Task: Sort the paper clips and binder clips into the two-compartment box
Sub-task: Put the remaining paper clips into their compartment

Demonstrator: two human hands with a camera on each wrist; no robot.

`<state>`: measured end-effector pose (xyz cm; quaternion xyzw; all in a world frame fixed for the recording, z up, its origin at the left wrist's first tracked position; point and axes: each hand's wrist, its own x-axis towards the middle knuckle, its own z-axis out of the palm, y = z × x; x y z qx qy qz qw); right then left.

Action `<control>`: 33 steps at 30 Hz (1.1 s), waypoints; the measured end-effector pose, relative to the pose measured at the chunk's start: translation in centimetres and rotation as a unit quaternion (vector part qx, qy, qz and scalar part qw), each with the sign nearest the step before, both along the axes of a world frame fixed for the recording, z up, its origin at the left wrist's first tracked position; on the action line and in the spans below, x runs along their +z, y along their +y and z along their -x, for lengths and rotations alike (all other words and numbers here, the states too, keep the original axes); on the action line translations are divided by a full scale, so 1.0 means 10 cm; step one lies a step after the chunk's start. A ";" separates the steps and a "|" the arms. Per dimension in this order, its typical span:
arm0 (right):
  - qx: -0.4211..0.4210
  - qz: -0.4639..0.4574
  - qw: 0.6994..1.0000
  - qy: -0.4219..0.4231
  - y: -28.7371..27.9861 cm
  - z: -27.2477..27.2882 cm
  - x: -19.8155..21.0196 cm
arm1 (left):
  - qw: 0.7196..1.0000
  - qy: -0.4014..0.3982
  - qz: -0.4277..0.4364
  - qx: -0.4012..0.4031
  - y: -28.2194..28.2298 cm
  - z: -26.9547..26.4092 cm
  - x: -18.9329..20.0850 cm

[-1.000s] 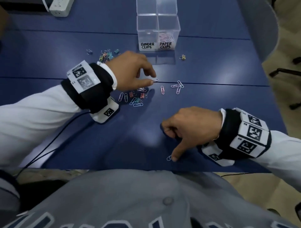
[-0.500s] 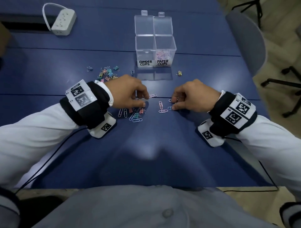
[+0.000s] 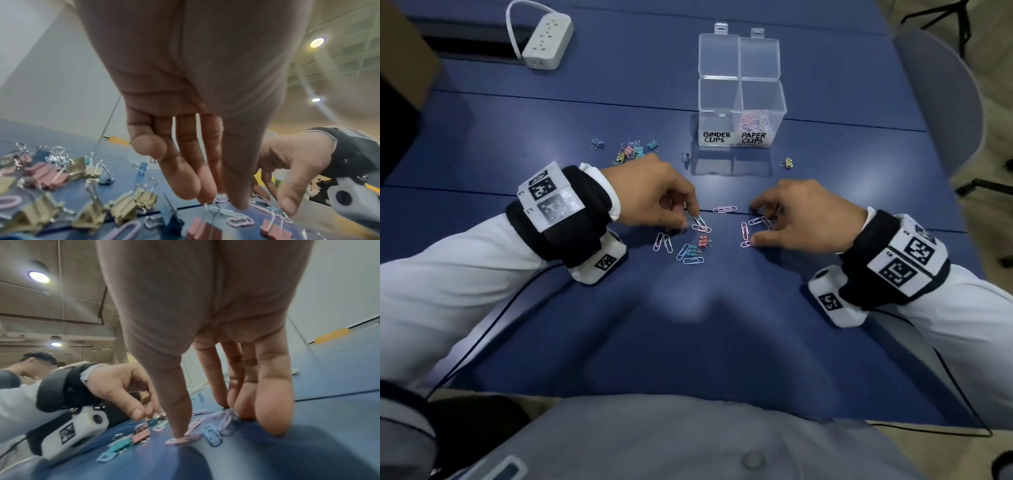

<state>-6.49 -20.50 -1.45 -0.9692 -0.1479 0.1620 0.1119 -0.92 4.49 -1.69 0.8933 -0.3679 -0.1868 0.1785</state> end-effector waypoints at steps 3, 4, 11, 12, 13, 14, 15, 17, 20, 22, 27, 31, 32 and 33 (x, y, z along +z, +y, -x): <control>0.022 -0.009 1.000 -0.001 0.12 0.01 -0.02 | 1.000 0.001 -0.016 0.001 0.06 0.01 -0.02; 0.021 -0.017 1.000 -0.002 0.15 -0.01 -0.02 | 1.000 -0.001 -0.020 0.006 0.09 0.00 -0.03; 0.065 -0.057 0.995 -0.045 0.32 -0.05 0.01 | 0.997 -0.017 -0.037 0.064 0.26 -0.12 0.01; 0.086 -0.057 0.994 -0.046 0.36 -0.04 0.01 | 0.996 -0.021 -0.039 0.078 0.29 -0.15 0.02; 0.110 -0.059 0.991 -0.048 0.40 -0.03 0.01 | 0.995 -0.026 -0.040 0.092 0.32 -0.17 0.04; 0.128 -0.062 0.989 -0.049 0.44 -0.03 0.01 | 0.993 -0.032 -0.036 0.103 0.36 -0.20 0.06; 0.140 -0.063 0.987 -0.050 0.48 -0.03 0.00 | 0.993 -0.040 -0.028 0.112 0.39 -0.21 0.08; 0.158 -0.051 0.985 -0.047 0.53 -0.04 -0.02 | 0.991 -0.063 -0.007 0.122 0.45 -0.21 0.13; 0.185 -0.014 0.982 -0.044 0.61 -0.09 -0.04 | 0.990 -0.075 0.007 0.118 0.51 -0.14 0.18; 0.188 -0.019 0.981 -0.038 0.65 -0.13 -0.03 | 0.991 -0.066 -0.006 0.115 0.53 -0.09 0.16; 0.143 -0.105 0.982 -0.072 0.78 -0.33 0.08 | 0.990 -0.037 -0.061 0.120 0.58 -0.02 0.01; 0.107 -0.131 0.982 -0.084 0.89 -0.57 0.11 | 0.992 -0.034 -0.058 0.111 0.51 0.09 -0.01; 0.102 -0.134 0.983 -0.077 0.89 -0.60 0.11 | 0.993 -0.033 -0.057 0.100 0.48 0.12 -0.01; 0.099 -0.138 0.983 -0.071 0.88 -0.61 0.10 | 0.994 -0.030 -0.056 0.088 0.45 0.14 -0.01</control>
